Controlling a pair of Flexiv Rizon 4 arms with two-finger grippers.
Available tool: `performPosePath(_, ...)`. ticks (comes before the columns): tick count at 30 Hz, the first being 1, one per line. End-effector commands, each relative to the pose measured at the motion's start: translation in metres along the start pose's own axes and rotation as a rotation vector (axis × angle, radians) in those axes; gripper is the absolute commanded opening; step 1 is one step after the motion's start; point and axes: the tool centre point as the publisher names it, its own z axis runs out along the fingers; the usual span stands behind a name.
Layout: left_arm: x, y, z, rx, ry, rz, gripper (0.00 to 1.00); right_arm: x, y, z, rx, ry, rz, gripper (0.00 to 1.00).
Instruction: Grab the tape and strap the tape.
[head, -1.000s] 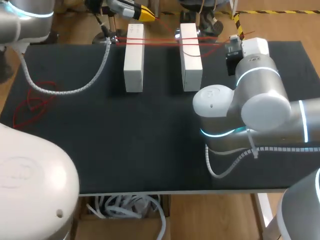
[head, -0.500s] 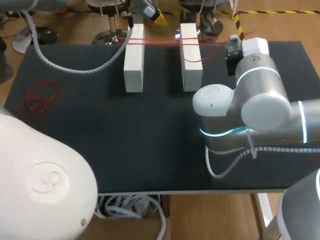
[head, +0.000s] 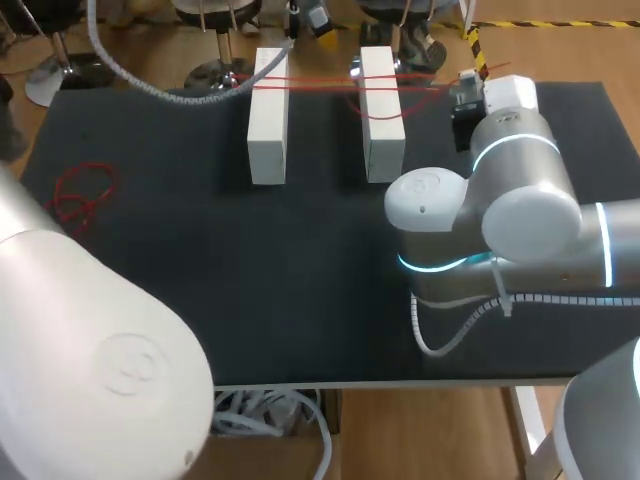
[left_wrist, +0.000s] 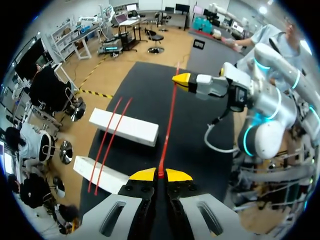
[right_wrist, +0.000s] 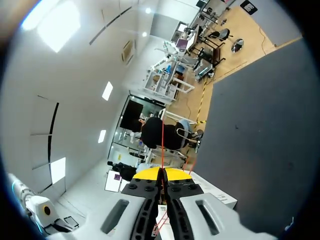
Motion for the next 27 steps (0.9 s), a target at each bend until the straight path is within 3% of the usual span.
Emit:
performPosePath(1, 0.001, -0.006, -0.001, -0.714, -0.058, -0.005, 0.00, 0.002, 0.002, 0.000, 0.005, -0.004, -0.001, 0.00)
performPosePath(17, 0.001, -0.006, -0.001, -0.714, -0.058, -0.005, 0.00, 0.002, 0.002, 0.000, 0.005, -0.004, -0.001, 0.00)
performPosePath(22, -0.017, -0.002, -0.010, -0.603, -0.114, -0.062, 0.00, 0.002, 0.002, 0.000, 0.005, -0.004, -0.001, 0.00)
performPosePath(27, -0.022, -0.006, -0.014, -0.532, -0.128, -0.038, 0.00, 0.002, 0.002, 0.000, 0.005, -0.004, -0.001, 0.00)
